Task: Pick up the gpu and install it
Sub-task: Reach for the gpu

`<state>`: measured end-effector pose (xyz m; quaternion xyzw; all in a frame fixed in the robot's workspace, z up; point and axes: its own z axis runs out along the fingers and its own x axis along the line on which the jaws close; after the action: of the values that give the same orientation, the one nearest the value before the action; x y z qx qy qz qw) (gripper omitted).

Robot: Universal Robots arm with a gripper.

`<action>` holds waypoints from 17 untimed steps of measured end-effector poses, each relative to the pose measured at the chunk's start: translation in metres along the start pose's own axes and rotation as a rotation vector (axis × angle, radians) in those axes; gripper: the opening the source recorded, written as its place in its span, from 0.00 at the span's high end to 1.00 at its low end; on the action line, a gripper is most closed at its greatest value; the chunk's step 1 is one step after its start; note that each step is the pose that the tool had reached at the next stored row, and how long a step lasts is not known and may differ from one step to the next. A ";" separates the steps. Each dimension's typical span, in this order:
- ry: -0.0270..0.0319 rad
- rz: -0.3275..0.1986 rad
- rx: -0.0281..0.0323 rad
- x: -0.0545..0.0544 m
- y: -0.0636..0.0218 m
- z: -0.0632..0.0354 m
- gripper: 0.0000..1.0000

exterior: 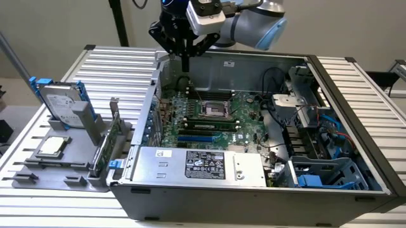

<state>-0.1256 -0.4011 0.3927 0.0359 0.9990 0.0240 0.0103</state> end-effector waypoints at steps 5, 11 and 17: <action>-0.0008 0.000 0.0043 0.022 -0.0061 -0.0007 0.89; -0.0026 -0.001 0.0128 0.049 -0.0119 -0.0015 0.89; -0.0029 -0.001 0.0163 0.077 -0.0205 -0.0016 0.89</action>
<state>-0.2035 -0.4160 0.3918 0.0357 0.9992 0.0158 0.0115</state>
